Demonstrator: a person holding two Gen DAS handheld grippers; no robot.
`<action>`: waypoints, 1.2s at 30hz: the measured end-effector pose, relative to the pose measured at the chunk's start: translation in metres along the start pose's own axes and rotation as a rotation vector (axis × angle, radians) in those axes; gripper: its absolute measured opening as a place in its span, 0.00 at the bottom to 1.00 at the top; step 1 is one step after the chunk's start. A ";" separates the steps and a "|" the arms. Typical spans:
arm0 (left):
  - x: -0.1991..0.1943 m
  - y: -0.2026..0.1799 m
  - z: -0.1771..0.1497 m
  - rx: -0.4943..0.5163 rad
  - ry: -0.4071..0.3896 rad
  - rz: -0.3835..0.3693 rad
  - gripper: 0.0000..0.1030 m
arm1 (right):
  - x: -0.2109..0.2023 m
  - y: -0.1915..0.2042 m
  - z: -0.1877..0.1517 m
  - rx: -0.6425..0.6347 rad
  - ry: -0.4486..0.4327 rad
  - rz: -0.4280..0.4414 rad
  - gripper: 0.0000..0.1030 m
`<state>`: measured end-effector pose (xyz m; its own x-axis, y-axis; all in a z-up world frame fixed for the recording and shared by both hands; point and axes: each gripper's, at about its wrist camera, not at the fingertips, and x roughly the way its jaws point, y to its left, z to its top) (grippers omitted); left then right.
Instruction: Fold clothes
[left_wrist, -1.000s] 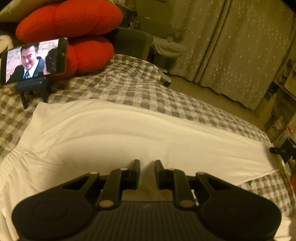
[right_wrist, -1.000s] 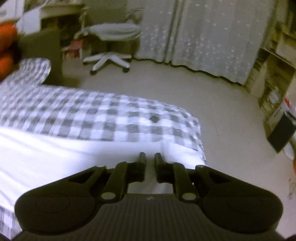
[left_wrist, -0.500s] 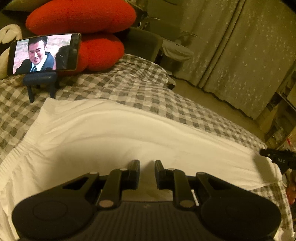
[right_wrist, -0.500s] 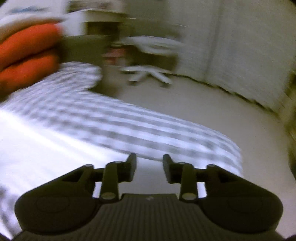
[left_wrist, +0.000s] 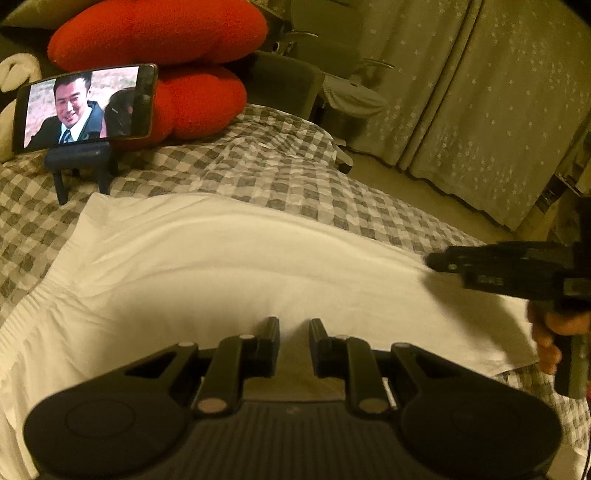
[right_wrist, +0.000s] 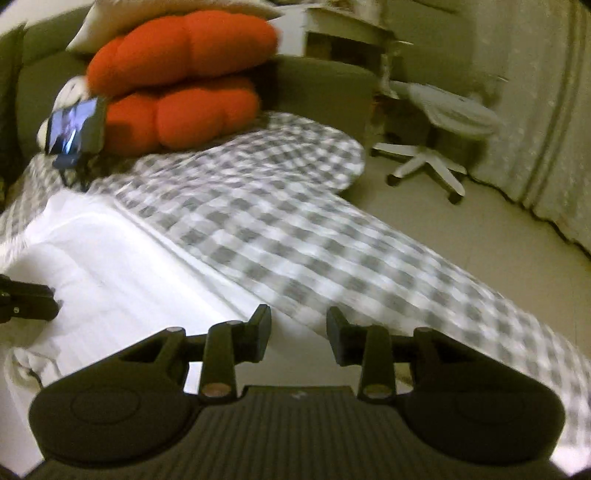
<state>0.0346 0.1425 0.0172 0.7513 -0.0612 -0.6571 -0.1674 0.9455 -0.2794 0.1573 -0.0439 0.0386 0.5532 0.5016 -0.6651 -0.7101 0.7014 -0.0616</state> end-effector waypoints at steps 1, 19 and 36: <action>0.000 0.001 0.000 -0.007 0.001 -0.004 0.17 | 0.003 0.003 0.001 -0.007 0.006 0.011 0.36; -0.001 0.002 0.002 -0.008 0.000 0.012 0.15 | 0.023 0.031 0.010 -0.156 -0.015 -0.112 0.06; -0.005 0.008 0.003 -0.044 0.004 -0.006 0.15 | 0.066 0.109 0.082 -0.259 0.017 0.218 0.16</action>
<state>0.0315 0.1512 0.0197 0.7496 -0.0683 -0.6583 -0.1909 0.9301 -0.3139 0.1516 0.1070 0.0489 0.3707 0.6155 -0.6955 -0.8989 0.4260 -0.1021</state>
